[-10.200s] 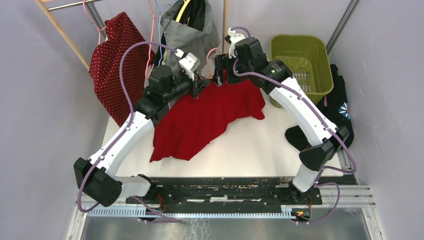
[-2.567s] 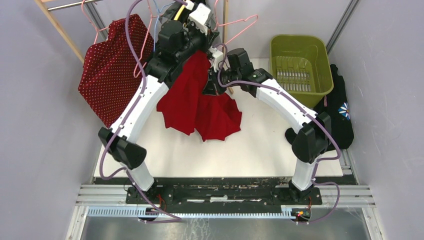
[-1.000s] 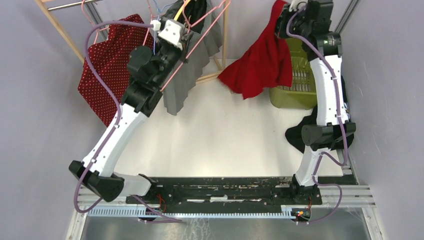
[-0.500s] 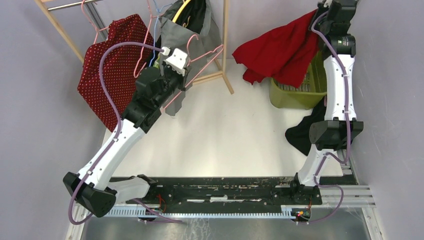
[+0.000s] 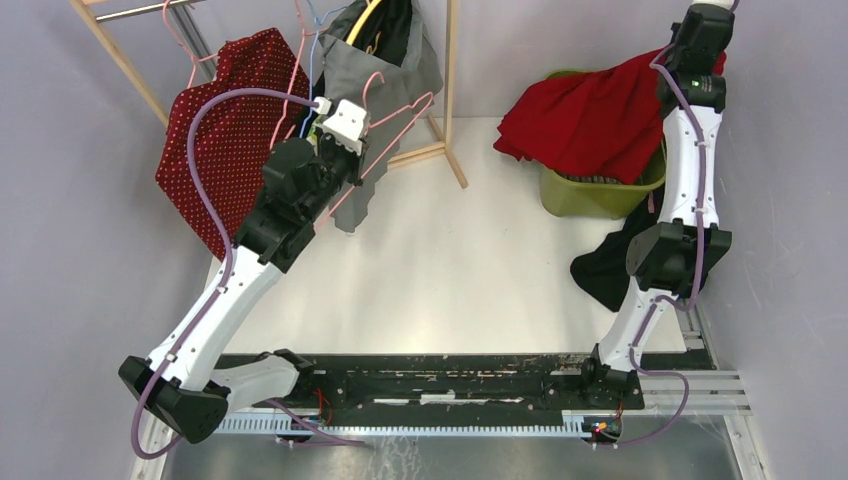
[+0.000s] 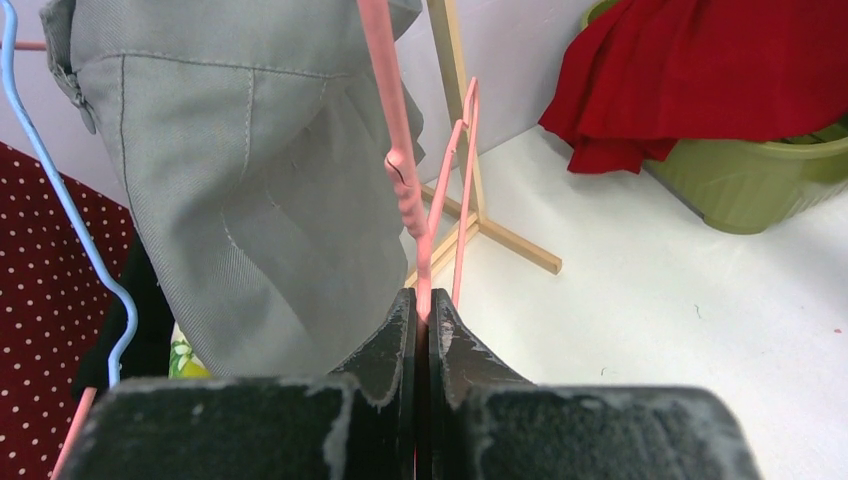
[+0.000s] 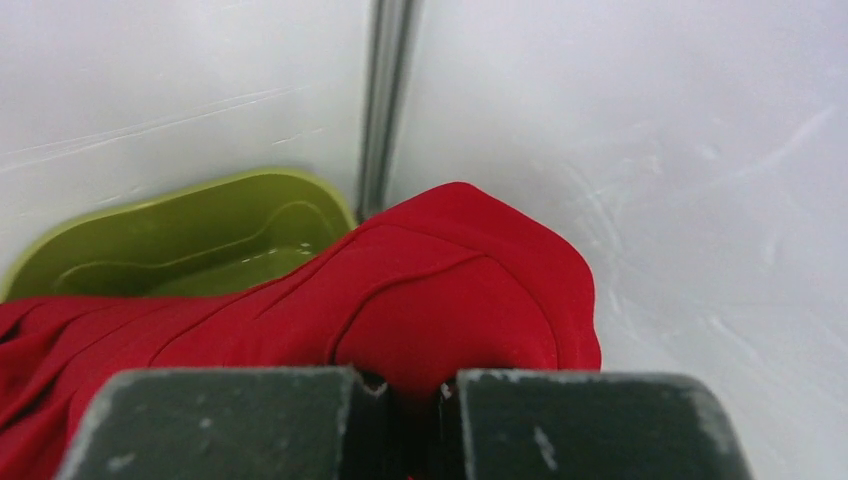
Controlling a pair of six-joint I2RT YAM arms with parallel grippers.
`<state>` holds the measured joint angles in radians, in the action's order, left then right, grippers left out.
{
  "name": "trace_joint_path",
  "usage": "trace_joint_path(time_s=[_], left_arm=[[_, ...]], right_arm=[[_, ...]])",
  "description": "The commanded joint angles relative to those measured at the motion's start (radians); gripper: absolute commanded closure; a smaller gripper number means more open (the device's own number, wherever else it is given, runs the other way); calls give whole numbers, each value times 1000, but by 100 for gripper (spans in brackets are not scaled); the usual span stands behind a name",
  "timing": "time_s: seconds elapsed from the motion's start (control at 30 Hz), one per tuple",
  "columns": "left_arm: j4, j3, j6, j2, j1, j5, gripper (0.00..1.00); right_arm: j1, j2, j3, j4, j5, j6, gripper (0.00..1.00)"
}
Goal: Remove the skirt from the hanger
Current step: Place the skirt in the bin.
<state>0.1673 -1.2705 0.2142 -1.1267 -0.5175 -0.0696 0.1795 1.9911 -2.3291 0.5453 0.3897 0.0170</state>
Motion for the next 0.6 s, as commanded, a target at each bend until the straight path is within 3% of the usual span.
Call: trace_joint_path(time_s=[0.0,0.17,0.3,0.57], left_arm=[[-7,-40,-26,14,-1,-21,97],[3,-31,-36,23,-2,-30,97],[-5,-28,-40,17,-2,-27,97],[-13,-42,-43,-5,-1,0,97]], right_arm=[[64,-6,-26,-150,148,133,99],[158,-30,9,-143,93,92,99],[155,-48,84,-107,6,15,99],[-25,-41,195,-100,-114,-20,99]])
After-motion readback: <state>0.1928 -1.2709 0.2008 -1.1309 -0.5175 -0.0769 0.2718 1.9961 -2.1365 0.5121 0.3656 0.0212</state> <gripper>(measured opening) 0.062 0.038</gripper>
